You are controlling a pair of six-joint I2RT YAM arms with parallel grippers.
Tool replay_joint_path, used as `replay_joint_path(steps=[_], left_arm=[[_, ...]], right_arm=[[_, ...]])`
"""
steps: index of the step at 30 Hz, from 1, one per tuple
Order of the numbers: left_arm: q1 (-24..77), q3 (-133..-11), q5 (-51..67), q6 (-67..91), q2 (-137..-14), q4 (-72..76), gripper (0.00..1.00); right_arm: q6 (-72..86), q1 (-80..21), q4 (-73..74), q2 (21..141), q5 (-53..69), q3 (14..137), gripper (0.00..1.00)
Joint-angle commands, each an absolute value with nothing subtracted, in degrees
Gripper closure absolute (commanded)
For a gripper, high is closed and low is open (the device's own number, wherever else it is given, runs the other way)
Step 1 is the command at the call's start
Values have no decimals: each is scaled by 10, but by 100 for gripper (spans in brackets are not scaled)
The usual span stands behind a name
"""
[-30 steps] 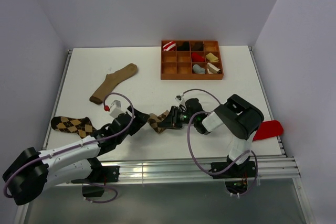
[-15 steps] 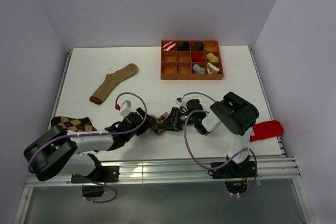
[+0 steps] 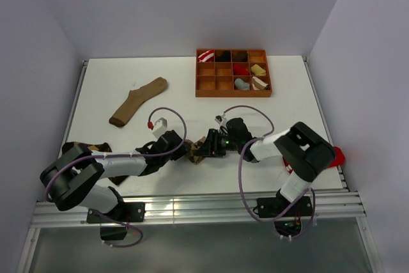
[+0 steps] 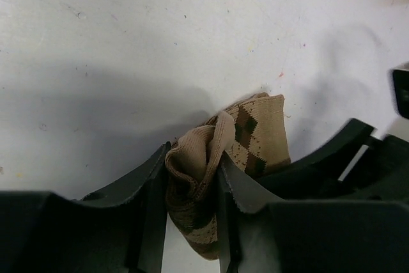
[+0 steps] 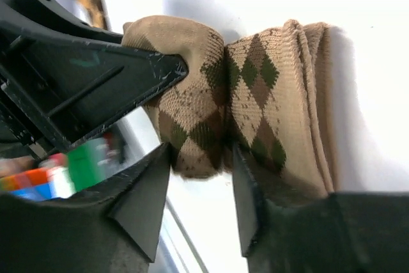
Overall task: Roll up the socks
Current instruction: Roll the sock at the center of the board.
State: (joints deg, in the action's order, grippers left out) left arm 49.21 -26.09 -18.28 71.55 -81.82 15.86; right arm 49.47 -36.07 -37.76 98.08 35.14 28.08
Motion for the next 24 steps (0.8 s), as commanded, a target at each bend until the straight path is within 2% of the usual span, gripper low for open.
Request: replay_joint_path(steps=[1, 6, 10, 11, 18, 24], left_arm=[[495, -290, -186, 683, -827, 76, 73], [496, -327, -188, 658, -828, 26, 73], [497, -349, -185, 650, -832, 2, 73], [496, -358, -185, 650, -834, -20, 73], [496, -379, -179, 657, -843, -54, 73], [496, -384, -172, 660, -850, -60, 73]], right_arm=[[378, -377, -246, 896, 224, 286, 48], [273, -454, -177, 771, 36, 287, 39], [204, -538, -157, 733, -84, 294, 36], [187, -554, -156, 731, -130, 295, 35], [131, -663, -178, 775, -248, 316, 35], [99, -722, -177, 843, -314, 369, 35]])
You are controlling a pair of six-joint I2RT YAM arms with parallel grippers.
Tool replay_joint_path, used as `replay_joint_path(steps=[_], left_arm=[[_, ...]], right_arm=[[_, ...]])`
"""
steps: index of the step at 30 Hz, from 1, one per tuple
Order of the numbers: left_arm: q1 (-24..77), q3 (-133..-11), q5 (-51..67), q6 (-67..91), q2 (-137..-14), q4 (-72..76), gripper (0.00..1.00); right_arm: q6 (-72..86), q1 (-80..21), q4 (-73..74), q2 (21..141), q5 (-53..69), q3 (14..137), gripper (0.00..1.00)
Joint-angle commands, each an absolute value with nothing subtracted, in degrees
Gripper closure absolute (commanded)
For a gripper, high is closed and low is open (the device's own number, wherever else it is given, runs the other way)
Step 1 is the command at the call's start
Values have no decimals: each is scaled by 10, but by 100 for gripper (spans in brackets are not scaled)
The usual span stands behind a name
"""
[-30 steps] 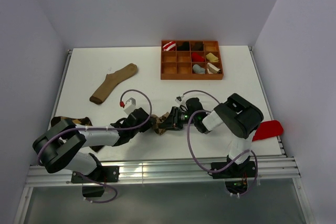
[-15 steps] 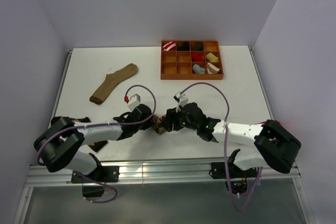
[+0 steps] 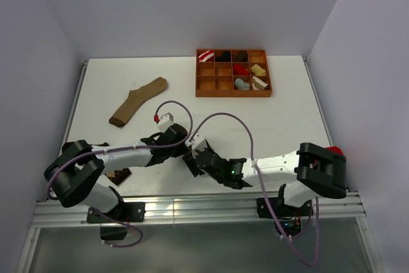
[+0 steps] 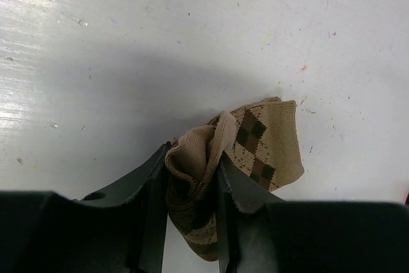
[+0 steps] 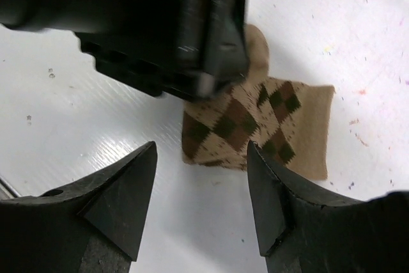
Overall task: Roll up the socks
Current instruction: Roll the sock at the center of the board.
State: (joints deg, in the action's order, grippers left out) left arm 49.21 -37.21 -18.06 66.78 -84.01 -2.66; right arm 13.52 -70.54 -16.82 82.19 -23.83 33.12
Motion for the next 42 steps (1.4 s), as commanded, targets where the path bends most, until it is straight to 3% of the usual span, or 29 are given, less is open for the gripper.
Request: replay_joint_path(steps=[1, 7, 12, 13, 15, 16, 18, 19, 22, 25, 29, 32, 42], left_arm=[[497, -385, -171, 661, -851, -60, 73], [497, -384, -167, 668, -855, -59, 73], [496, -382, -175, 682, -853, -70, 73], [497, -381, -178, 688, -853, -73, 72], [496, -380, -181, 693, -850, -79, 72], [496, -379, -187, 700, -847, -83, 72], [493, -377, -196, 707, -836, -107, 72], [491, -370, -202, 718, -830, -116, 72], [478, -339, -213, 738, -793, -115, 72], [473, -306, -220, 764, -750, -91, 69], [473, -273, -227, 785, -701, -48, 43], [473, -253, -232, 793, -653, -12, 29], [475, -206, -220, 750, -599, 99, 26]], right_arm=[[96, -729, -179, 850, -313, 373, 35], [112, -732, -164, 914, -330, 400, 35], [120, -731, -164, 957, -337, 397, 41], [122, -731, -158, 964, -334, 400, 49], [126, -730, -149, 983, -333, 409, 55], [133, -730, -147, 989, -333, 410, 67], [136, -728, -149, 991, -319, 406, 77], [140, -724, -150, 990, -312, 404, 91], [148, -712, -153, 973, -280, 401, 100], [166, -694, -158, 951, -222, 390, 100], [196, -651, -163, 916, -129, 366, 100], [220, -601, -169, 891, -30, 344, 100], [366, -442, -283, 939, 266, 294, 100]])
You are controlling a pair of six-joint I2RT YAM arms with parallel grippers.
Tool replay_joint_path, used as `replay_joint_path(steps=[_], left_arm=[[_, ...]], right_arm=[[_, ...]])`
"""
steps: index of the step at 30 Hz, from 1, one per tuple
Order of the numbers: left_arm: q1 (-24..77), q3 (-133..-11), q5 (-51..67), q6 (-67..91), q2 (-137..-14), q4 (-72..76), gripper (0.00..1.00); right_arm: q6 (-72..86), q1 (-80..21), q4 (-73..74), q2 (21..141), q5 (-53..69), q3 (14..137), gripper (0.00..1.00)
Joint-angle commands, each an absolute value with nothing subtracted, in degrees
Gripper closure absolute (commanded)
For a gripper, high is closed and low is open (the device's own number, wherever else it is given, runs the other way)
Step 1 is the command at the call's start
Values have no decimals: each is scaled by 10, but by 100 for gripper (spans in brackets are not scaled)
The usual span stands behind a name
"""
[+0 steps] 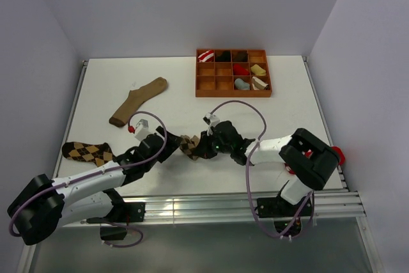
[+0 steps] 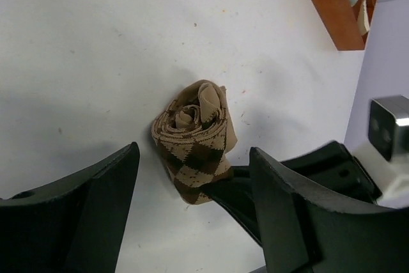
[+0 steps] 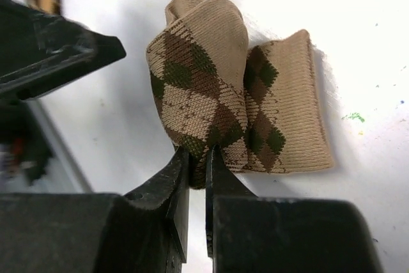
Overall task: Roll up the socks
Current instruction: Roll the sock at the center of the board.
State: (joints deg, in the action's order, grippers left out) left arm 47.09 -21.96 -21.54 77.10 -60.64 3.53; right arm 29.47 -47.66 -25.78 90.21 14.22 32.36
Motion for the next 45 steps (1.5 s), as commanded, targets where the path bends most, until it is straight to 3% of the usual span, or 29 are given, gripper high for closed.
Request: replay_joint_path(steps=[1, 10, 28, 36, 45], left_arm=[[477, -202, -218, 745, -599, 109, 25], [488, -170, -196, 714, -650, 193, 25], [487, -210, -175, 694, -818, 282, 30], [487, -185, -169, 701, -822, 328, 25], [486, -185, -192, 685, -831, 318, 29]], right_arm=[[379, -431, -299, 947, 284, 287, 100], [489, -352, -441, 1044, 414, 257, 100], [479, -339, -398, 1103, 439, 294, 100], [470, -338, -377, 1111, 441, 307, 100], [464, -338, -367, 1124, 454, 318, 100]])
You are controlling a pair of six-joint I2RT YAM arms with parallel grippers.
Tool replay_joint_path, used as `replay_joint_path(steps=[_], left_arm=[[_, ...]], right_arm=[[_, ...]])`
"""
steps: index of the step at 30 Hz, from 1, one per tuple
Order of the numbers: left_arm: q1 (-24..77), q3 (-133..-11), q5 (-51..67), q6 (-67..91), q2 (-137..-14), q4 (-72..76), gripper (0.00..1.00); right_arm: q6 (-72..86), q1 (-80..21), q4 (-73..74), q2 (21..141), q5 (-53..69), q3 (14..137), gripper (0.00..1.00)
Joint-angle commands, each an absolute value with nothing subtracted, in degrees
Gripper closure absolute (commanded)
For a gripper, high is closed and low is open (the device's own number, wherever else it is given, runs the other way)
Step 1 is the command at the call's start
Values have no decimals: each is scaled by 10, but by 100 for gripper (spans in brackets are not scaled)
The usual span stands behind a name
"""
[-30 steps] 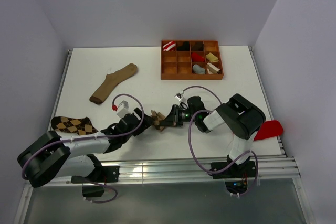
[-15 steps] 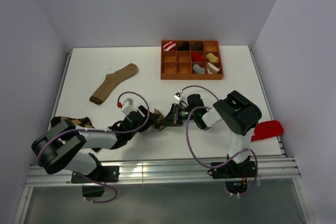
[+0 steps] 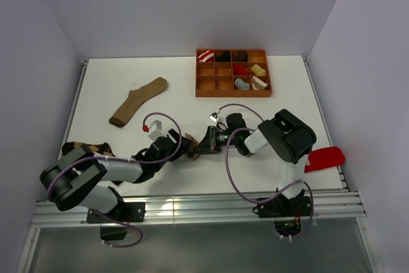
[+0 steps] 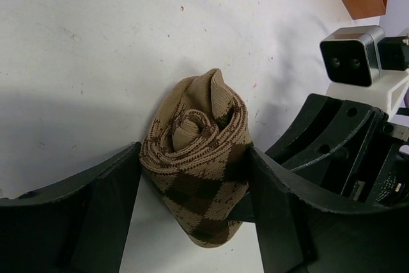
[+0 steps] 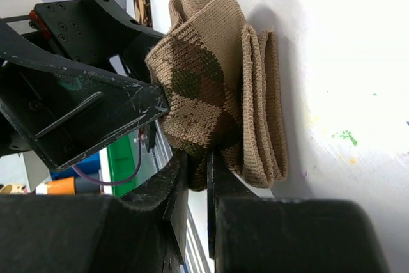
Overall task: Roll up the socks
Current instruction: Roll the sock at the center of the board.
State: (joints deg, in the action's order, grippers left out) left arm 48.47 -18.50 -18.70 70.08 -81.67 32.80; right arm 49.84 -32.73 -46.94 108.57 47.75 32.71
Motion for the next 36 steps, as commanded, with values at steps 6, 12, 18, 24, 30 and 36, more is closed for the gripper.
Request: replay_joint_path(steps=[6, 12, 18, 24, 30, 36], left_arm=[[483, -206, -204, 701, -855, 260, 39], [483, -244, -197, 717, -868, 159, 53], [485, -308, -199, 705, -869, 28, 56], [487, -366, -196, 672, -874, -60, 57], [487, -411, -178, 653, -892, -97, 57], [487, -452, -163, 642, -917, -137, 57]], right_arm=[[438, -338, -338, 1115, 440, 321, 100], [378, -344, -267, 1034, 362, 321, 71], [299, -387, -178, 889, 184, 317, 46], [209, -503, -147, 775, -50, 310, 35], [143, -598, -176, 765, -196, 300, 33], [99, -684, -196, 798, -321, 319, 33]])
